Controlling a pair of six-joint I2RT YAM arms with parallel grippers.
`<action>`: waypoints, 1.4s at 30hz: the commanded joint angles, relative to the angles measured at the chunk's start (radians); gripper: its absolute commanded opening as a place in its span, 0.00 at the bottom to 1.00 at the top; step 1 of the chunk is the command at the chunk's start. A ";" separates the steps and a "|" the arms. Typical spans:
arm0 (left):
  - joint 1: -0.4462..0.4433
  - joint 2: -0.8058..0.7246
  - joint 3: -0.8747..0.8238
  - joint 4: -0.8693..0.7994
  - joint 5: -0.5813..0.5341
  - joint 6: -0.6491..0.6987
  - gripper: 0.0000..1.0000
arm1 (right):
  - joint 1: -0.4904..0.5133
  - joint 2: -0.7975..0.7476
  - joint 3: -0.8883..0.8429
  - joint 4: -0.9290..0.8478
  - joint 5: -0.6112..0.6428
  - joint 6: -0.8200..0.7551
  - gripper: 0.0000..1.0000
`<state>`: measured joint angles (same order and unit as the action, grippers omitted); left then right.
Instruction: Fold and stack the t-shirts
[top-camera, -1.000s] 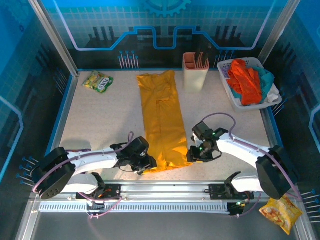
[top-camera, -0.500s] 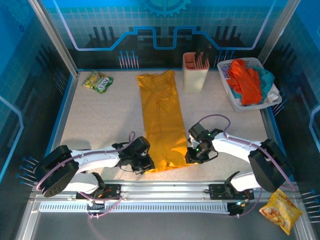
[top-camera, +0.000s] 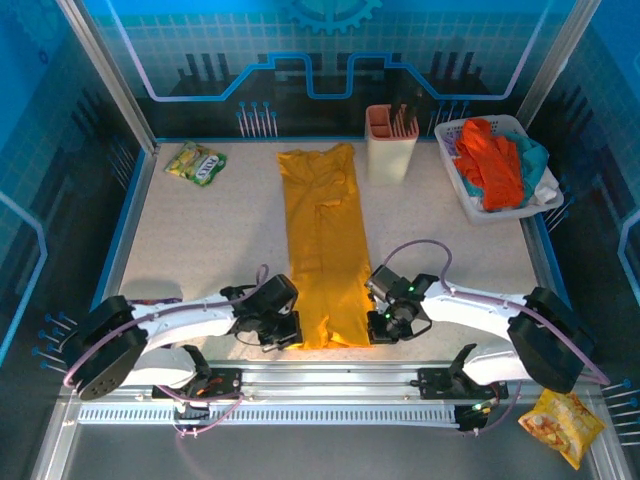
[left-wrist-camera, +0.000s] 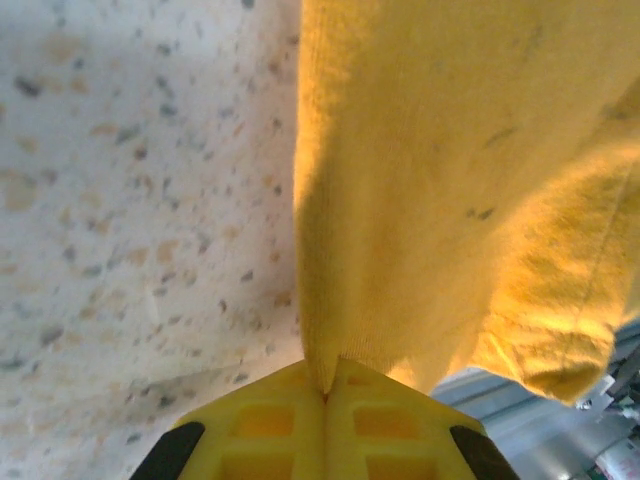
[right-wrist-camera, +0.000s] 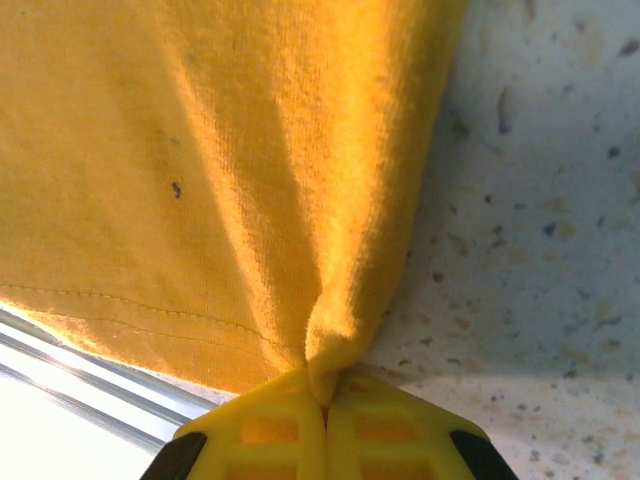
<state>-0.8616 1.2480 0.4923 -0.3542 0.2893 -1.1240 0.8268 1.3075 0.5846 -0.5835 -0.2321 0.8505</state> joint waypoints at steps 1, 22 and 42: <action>-0.007 -0.075 -0.008 -0.098 0.015 -0.001 0.00 | 0.021 -0.068 -0.012 -0.021 0.071 0.106 0.00; 0.355 0.001 0.367 -0.184 0.017 0.284 0.00 | -0.226 0.058 0.374 0.012 0.133 0.011 0.00; 0.587 0.391 0.716 -0.112 0.076 0.502 0.00 | -0.407 0.479 0.826 0.043 0.055 -0.125 0.00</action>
<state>-0.2996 1.6047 1.1606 -0.4778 0.3248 -0.6792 0.4419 1.7481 1.3422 -0.5152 -0.1551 0.7738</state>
